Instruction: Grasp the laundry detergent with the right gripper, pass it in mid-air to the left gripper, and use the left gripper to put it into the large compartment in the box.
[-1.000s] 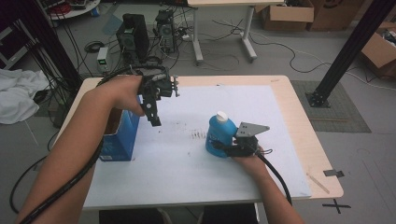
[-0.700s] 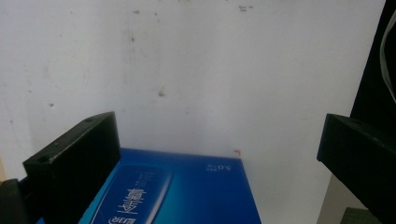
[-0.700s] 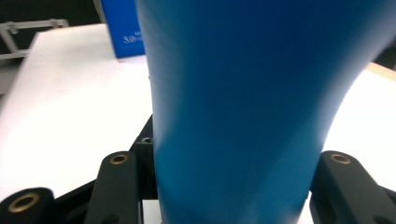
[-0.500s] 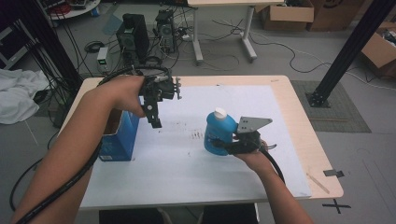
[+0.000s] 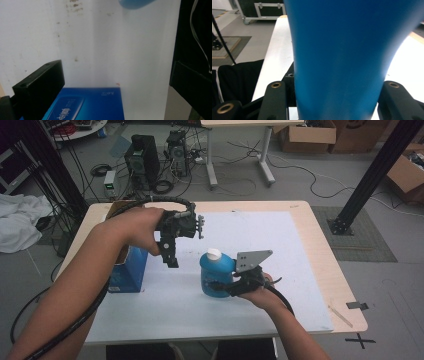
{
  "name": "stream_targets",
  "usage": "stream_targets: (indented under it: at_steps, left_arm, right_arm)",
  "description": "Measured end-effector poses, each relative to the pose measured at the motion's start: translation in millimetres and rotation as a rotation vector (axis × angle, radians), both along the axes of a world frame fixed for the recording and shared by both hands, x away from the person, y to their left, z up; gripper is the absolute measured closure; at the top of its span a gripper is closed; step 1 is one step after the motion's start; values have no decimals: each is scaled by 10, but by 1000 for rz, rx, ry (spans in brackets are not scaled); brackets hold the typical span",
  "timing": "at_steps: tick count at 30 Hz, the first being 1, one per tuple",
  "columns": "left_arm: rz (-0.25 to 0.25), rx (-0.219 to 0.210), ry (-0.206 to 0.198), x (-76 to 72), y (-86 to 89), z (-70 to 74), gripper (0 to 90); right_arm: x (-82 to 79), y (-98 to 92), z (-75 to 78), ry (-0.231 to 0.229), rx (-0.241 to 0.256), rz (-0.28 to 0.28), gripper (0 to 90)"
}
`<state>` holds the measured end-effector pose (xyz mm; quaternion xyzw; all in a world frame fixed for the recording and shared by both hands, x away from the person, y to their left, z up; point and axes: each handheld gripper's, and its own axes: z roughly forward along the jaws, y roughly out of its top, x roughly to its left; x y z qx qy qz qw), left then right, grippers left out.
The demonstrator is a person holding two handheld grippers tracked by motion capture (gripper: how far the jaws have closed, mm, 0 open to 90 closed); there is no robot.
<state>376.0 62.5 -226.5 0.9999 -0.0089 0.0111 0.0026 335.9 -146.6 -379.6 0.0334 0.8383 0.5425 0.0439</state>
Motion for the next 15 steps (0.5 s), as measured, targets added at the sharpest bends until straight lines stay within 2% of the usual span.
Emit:
stream_targets:
  at_steps: [6,15]
  left_arm:
    - [-42,-8,7,-162,-63,34,0]
    - [-84,-19,-8,-403,-80,33,0]
  right_arm:
    - [-32,223,-40,23,-3,52,476]
    - [-17,507,-84,55,-2,108,477]
